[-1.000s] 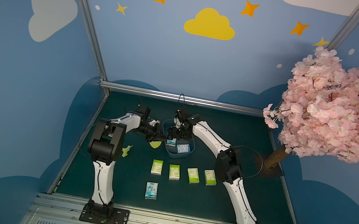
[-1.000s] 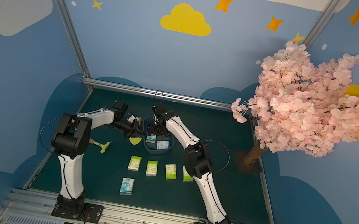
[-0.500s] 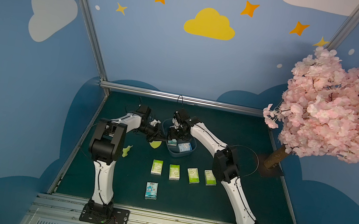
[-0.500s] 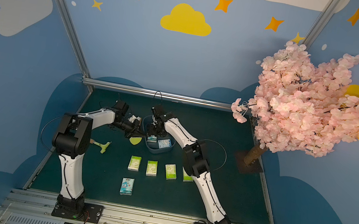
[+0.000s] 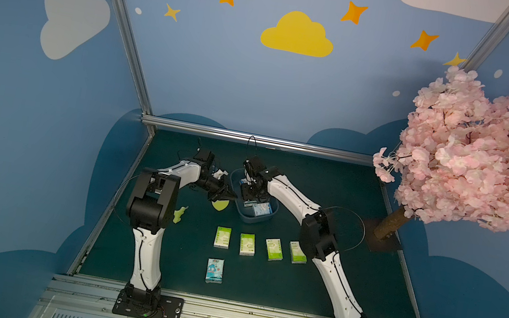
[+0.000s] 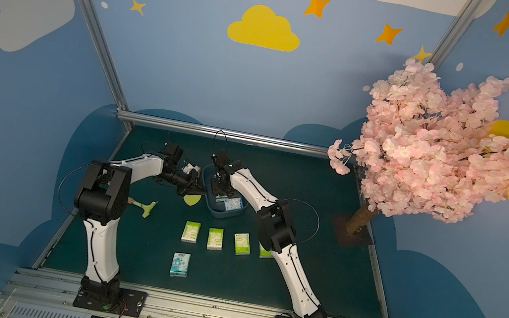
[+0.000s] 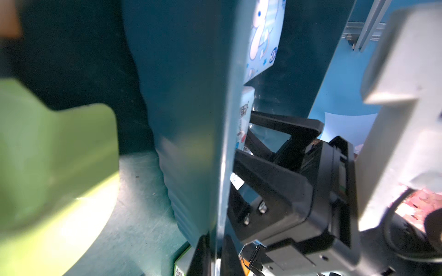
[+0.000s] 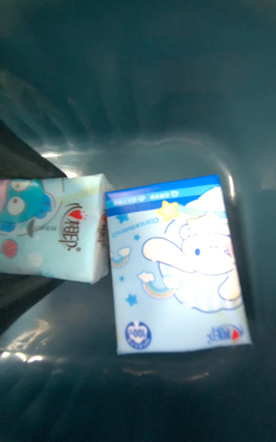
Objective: Take the pocket tissues out of the storage box
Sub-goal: Pick up the pocket tissues from the storage box, then place the pocket tissues at the center of the board.
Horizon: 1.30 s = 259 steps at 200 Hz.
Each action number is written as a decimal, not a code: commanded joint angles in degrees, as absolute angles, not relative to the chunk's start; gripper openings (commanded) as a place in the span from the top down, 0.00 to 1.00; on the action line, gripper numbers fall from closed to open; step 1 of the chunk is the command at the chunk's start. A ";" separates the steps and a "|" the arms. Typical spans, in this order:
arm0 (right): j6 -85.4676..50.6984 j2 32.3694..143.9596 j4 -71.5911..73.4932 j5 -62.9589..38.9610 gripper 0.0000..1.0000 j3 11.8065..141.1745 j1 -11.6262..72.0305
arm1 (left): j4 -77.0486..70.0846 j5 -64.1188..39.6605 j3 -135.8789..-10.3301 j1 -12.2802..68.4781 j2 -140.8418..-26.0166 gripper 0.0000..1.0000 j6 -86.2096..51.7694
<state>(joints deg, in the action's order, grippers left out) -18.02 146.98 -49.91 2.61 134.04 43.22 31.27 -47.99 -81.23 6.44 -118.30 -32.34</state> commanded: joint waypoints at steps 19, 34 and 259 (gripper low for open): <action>-18.52 143.83 -51.59 2.89 0.54 133.44 43.23 | 33.26 -46.73 -81.82 6.15 -117.80 0.82 -31.44; -18.63 142.49 -51.51 2.64 0.54 133.42 43.16 | 34.13 -46.08 -81.46 5.99 -116.55 0.78 -30.70; -29.72 107.87 -63.86 9.48 0.53 110.15 53.91 | 34.25 -36.22 -51.59 0.82 -70.05 0.07 -23.41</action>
